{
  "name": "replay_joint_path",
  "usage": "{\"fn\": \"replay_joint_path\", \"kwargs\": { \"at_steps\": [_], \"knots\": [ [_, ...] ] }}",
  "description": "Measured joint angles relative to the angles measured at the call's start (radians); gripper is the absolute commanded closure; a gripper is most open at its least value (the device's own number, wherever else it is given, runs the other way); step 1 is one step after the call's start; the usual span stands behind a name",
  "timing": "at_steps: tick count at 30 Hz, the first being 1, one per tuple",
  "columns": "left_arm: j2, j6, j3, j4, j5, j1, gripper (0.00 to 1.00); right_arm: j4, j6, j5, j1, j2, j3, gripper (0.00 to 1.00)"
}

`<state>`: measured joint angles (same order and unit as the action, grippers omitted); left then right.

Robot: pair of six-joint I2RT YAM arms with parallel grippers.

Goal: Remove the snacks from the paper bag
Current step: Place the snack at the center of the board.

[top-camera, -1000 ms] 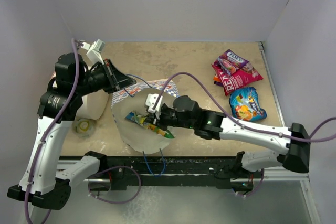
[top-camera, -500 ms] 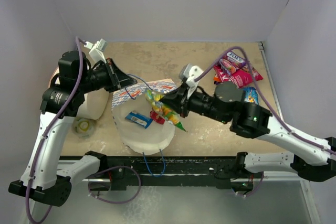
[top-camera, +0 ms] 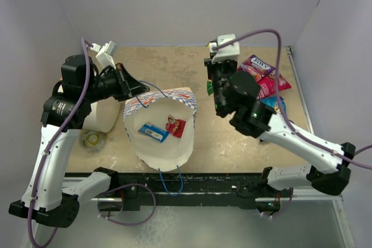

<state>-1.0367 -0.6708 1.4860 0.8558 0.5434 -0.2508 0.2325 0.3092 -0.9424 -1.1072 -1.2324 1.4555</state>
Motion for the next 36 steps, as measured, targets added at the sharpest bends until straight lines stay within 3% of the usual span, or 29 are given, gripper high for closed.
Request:
{"fn": "replay_joint_path", "kwargs": {
  "at_steps": [3,12,17,26,36],
  "knots": [
    [0.0,0.01,0.003,0.0,-0.002,0.0,1.0,-0.008,-0.025,-0.101,0.103,-0.063,-0.051,1.0],
    [-0.032,0.031,0.009,-0.002,-0.01,0.0,1.0,-0.512,-0.578,-0.132,0.405,-0.141,-0.211,1.0],
    [-0.051,0.037,0.009,-0.002,-0.018,0.0,1.0,-0.686,-0.705,-0.166,0.559,-0.127,-0.29,1.0],
    [-0.045,0.037,-0.004,-0.028,-0.05,0.0,1.0,-0.563,-0.544,-0.136,0.871,-0.065,-0.478,1.0],
    [-0.056,0.04,0.012,-0.017,-0.08,0.0,1.0,-0.481,-0.602,-0.018,0.905,-0.439,-0.309,1.0]
  ]
}}
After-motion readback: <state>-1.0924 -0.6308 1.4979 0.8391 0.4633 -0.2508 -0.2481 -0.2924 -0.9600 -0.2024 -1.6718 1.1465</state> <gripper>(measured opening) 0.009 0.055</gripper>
